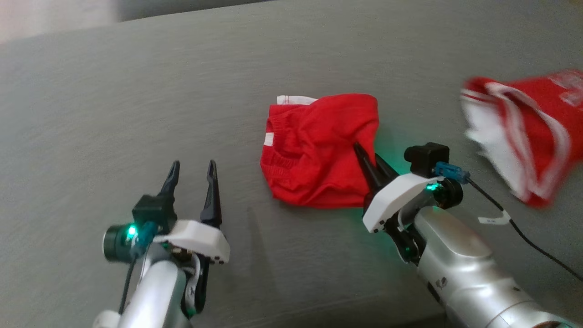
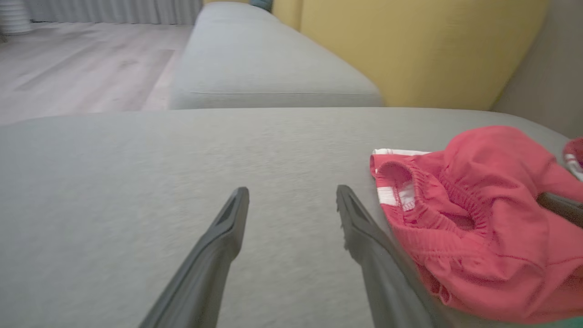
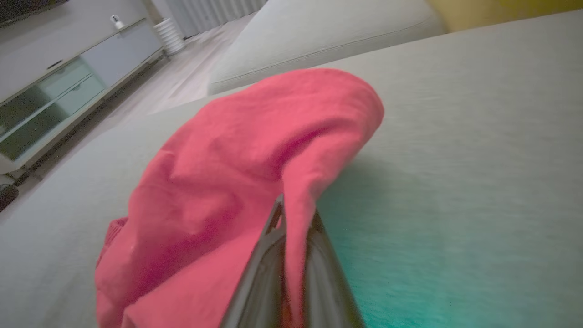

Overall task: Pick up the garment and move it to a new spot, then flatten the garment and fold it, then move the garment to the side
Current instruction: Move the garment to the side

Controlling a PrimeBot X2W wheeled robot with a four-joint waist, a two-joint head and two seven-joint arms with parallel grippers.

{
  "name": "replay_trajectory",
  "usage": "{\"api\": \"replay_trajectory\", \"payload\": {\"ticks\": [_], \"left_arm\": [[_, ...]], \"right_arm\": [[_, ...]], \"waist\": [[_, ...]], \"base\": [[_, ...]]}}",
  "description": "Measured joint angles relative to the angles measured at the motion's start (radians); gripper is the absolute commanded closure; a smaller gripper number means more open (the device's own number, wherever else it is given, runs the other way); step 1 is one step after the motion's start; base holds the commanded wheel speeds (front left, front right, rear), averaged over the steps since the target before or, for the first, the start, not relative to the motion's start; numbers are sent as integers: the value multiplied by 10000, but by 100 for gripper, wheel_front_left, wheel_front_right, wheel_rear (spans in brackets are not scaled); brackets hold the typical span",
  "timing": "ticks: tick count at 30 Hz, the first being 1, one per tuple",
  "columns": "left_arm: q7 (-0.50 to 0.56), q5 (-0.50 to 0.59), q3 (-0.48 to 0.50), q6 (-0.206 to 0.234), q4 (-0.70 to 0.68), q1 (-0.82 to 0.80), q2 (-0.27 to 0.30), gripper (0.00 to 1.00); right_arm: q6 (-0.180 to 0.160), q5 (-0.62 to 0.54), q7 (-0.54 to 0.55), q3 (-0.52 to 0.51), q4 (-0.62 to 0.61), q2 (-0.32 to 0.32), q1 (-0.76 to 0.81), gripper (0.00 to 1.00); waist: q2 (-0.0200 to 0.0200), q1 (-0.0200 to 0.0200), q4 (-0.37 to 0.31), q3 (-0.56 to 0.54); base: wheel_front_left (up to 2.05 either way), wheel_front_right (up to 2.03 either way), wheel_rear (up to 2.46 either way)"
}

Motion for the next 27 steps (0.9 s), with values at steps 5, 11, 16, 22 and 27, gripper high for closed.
{"api": "replay_trajectory", "payload": {"ticks": [5,11,16,22,27], "left_arm": [[0,38,21,-94,163,-361,-6,0],[0,207,2,-188,389,-594,-10,0],[-2,270,6,-247,474,-593,-10,0],[0,274,-75,-255,573,-589,-8,0],[0,274,-128,-249,573,-591,-4,0]], "right_arm": [[0,171,-31,54,86,-4,-3,100],[0,130,-38,-48,6,-12,-93,100],[0,-67,-38,-506,-236,-219,-833,100],[0,-1051,-38,-754,422,-1406,-2282,100],[0,-1463,-23,-1106,1499,-2420,-2958,100]], "waist": [[0,0,-1359,79],[0,0,-3004,341],[0,0,-3376,685],[0,0,-3074,909],[0,0,-2615,1060]], "base": [[0,0,0],[0,0,0],[0,0,0],[0,0,0],[0,0,0]]}}
